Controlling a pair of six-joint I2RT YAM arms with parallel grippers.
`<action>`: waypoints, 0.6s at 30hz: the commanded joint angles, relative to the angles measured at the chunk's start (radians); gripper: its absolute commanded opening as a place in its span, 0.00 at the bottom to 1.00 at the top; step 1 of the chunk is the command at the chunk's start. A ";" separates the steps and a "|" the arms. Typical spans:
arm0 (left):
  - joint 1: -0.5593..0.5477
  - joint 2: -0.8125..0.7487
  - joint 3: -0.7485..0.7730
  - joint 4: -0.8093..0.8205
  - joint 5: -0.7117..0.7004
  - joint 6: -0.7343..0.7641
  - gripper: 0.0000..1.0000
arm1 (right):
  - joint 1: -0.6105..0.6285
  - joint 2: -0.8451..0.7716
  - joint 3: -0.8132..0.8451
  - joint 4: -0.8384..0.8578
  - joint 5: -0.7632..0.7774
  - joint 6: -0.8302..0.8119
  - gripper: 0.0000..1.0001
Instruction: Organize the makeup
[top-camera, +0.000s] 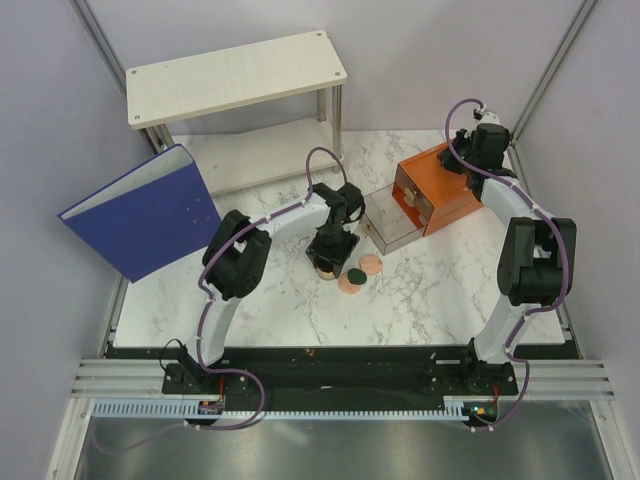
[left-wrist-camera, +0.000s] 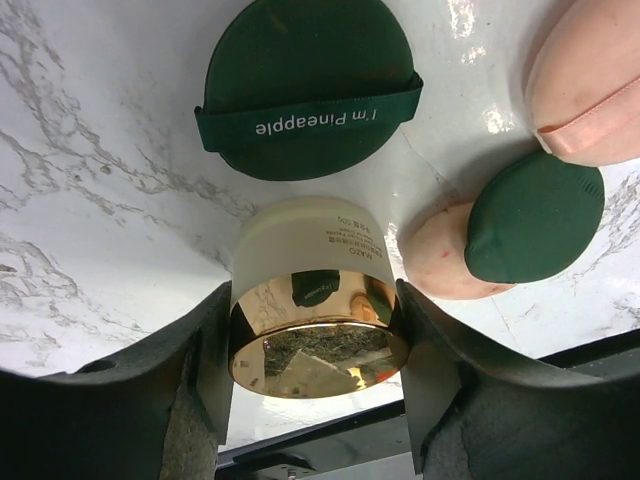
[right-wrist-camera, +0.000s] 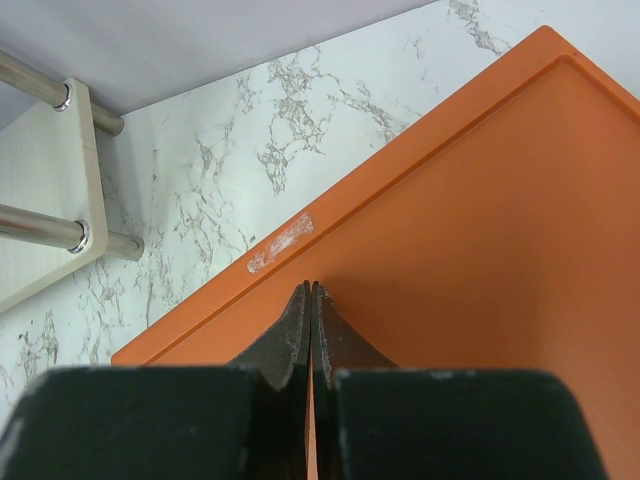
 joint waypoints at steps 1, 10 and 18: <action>-0.003 -0.069 0.011 0.029 -0.033 0.016 0.02 | 0.013 0.142 -0.107 -0.419 0.007 -0.043 0.00; -0.002 -0.077 0.309 0.044 0.027 -0.001 0.02 | 0.011 0.147 -0.110 -0.418 0.001 -0.043 0.00; -0.002 0.078 0.584 0.090 0.216 -0.041 0.02 | 0.013 0.148 -0.114 -0.416 -0.002 -0.043 0.00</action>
